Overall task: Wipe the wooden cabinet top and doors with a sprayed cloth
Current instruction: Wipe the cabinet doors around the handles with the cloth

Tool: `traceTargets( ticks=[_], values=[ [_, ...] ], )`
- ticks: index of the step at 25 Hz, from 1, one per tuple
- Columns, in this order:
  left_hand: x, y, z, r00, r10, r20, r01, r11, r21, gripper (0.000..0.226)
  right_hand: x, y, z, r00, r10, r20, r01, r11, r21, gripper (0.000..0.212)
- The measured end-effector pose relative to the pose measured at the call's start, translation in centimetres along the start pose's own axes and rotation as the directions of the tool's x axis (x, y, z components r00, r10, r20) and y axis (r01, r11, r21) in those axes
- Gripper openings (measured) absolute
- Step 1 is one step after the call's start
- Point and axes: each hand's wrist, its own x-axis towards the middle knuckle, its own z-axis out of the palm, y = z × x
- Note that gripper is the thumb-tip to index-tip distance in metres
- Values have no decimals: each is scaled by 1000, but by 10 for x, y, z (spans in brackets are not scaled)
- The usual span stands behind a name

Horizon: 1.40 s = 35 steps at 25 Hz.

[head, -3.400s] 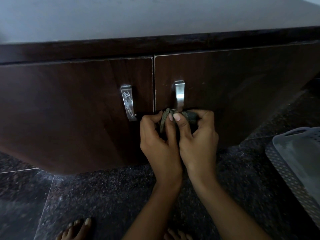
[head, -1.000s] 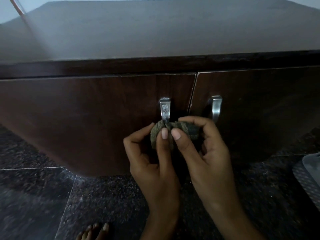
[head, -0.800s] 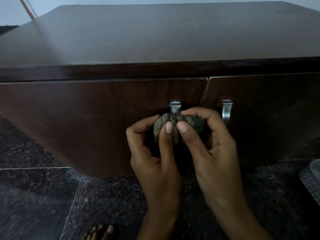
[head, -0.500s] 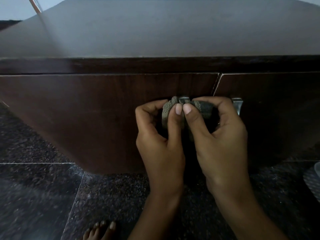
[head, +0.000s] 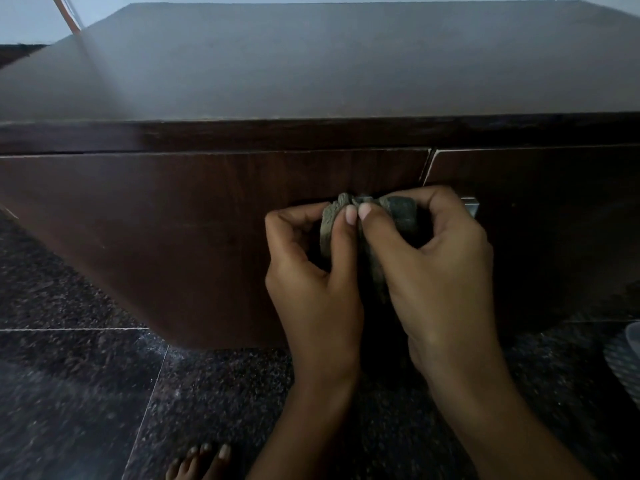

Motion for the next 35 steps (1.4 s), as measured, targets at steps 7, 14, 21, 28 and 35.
traceTargets(
  ticks=[7,14,21,28,35],
  values=[
    [-8,0,-1,995,-94,-45,95,995,19,17,0,2,-4,987,159,30,-159,987,-8,14],
    [1,6,0,993,-117,-35,117,993,25,15,6,-6,-1,998,69,13,-68,995,-73,13],
    [-13,-5,-3,988,-135,-71,137,990,33,19,-2,2,-6,983,169,69,-164,984,-65,15],
    [-6,-6,-1,998,-51,-35,52,999,7,18,-1,9,-1,999,32,29,-32,999,0,13],
    [-22,-30,-1,996,-8,-85,9,1000,11,19,-19,45,0,983,-177,-50,178,984,4,15]
  ],
)
